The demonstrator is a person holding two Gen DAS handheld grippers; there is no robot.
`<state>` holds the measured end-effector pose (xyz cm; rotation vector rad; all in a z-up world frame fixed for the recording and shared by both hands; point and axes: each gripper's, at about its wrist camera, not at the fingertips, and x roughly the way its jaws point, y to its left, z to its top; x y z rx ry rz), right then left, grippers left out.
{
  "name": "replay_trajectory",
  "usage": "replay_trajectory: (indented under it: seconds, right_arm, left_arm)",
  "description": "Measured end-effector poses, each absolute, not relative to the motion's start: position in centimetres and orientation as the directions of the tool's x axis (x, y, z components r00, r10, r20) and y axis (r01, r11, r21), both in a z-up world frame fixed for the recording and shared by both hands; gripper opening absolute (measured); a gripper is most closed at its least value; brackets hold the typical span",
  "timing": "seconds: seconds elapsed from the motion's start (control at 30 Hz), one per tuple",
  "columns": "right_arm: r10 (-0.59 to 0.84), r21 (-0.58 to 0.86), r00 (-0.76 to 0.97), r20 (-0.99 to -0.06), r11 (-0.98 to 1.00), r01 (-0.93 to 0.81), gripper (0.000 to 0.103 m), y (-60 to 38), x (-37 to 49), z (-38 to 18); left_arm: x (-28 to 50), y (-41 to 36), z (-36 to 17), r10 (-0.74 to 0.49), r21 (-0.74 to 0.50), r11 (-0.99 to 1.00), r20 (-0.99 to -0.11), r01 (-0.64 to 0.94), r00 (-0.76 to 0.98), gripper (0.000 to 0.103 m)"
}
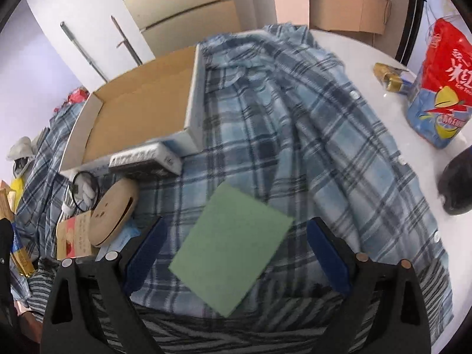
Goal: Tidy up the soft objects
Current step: 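Lift the gold-blue pack with the left gripper while the right gripper holds the green pouch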
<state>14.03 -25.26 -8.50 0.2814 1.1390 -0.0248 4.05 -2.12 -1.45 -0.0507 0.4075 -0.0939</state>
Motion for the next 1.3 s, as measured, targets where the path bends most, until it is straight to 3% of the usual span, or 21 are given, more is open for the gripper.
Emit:
replay_trajectory:
  seconds: [0.1, 0.27, 0.53, 0.67, 0.7, 0.77, 1.03, 1.3]
  right_arm:
    - [0.115, 0.228, 0.42, -0.9, 0.946, 0.229, 0.095, -24.9, 13.8, -8.8]
    - [-0.099, 0.076, 0.389, -0.916, 0.908, 0.412, 0.095, -25.0, 14.9, -9.2]
    - [-0.187, 0.009, 0.366, -0.912, 0.881, 0.473, 0.095, -24.3, 16.6, -9.8]
    - [-0.184, 0.012, 0.348, -0.919, 0.87, 0.492, 0.083, -24.9, 16.5, -10.7]
    - [-0.182, 0.016, 0.36, -0.915, 0.876, 0.482, 0.075, -24.6, 16.3, -10.6]
    - [-0.156, 0.026, 0.368, -0.916, 0.895, 0.445, 0.072, -24.3, 16.5, -10.5]
    - [-0.082, 0.071, 0.44, -0.894, 0.944, 0.322, 0.071, -23.6, 15.5, -8.4]
    - [-0.08, 0.068, 0.693, -0.717, 0.981, 0.184, 0.071, -22.4, 13.0, -3.0]
  left_arm:
    - [4.1, -2.1, -1.5, -0.1, -0.068, 0.995, -0.393, 0.079, 0.914, 0.057]
    - [4.1, -2.0, -1.5, -0.088, -0.068, 0.996, -0.401, 0.066, 0.912, 0.057]
    - [4.1, -2.1, -1.4, -0.097, -0.066, 0.995, -0.405, 0.077, 0.909, 0.057]
    - [4.2, -2.2, -1.4, -0.103, -0.066, 0.994, -0.406, 0.083, 0.908, 0.057]
    - [4.2, -2.3, -1.4, -0.104, -0.065, 0.994, -0.407, 0.085, 0.907, 0.057]
    - [4.2, -2.3, -1.4, -0.105, -0.065, 0.994, -0.407, 0.086, 0.907, 0.057]
    - [4.2, -2.4, -1.4, -0.105, -0.065, 0.994, -0.402, 0.086, 0.909, 0.057]
    - [3.7, -2.6, -1.1, -0.118, -0.06, 0.993, -0.37, 0.103, 0.921, 0.057]
